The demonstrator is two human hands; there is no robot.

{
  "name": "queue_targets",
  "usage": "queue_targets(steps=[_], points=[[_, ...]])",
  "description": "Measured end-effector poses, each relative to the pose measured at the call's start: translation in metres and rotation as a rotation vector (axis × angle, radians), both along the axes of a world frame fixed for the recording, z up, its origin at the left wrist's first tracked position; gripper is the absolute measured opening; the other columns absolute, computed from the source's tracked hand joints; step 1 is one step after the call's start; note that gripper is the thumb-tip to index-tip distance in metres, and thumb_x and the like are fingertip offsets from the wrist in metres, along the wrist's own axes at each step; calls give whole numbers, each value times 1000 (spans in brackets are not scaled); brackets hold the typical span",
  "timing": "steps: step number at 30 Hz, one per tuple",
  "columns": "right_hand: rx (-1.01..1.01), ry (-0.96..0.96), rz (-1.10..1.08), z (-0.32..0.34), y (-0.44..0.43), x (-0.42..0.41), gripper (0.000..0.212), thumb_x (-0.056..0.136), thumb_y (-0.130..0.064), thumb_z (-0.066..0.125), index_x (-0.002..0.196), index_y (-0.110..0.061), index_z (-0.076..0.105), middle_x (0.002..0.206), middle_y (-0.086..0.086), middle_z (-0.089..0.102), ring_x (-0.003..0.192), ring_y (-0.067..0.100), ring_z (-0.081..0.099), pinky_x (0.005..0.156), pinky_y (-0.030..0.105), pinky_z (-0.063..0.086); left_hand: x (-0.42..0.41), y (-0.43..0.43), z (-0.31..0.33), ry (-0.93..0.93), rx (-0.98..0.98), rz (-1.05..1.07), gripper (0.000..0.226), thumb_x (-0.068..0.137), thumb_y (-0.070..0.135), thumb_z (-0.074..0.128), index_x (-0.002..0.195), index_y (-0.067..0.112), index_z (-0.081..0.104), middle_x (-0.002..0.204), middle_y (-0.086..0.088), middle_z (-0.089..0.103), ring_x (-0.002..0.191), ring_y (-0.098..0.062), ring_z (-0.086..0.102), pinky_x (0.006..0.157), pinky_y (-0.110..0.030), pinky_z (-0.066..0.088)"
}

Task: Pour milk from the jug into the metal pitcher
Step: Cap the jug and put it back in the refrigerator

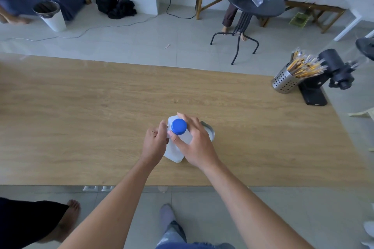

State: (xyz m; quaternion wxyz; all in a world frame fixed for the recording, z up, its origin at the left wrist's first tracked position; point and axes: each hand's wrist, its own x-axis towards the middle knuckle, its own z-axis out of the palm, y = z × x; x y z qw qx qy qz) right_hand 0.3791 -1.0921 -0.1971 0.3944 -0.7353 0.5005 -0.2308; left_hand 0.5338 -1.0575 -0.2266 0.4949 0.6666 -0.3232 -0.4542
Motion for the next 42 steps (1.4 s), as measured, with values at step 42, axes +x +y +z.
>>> queue_targets(steps=[42], points=[[42, -237, -428, 9, 286, -271, 52, 95, -47, 87, 143, -34, 73, 146, -25, 61, 138, -8, 58, 110, 9, 41, -256, 223, 20, 72, 121, -452, 61, 110, 41, 53, 73, -6, 39, 76, -12, 25, 64, -22, 27, 64, -36, 29]])
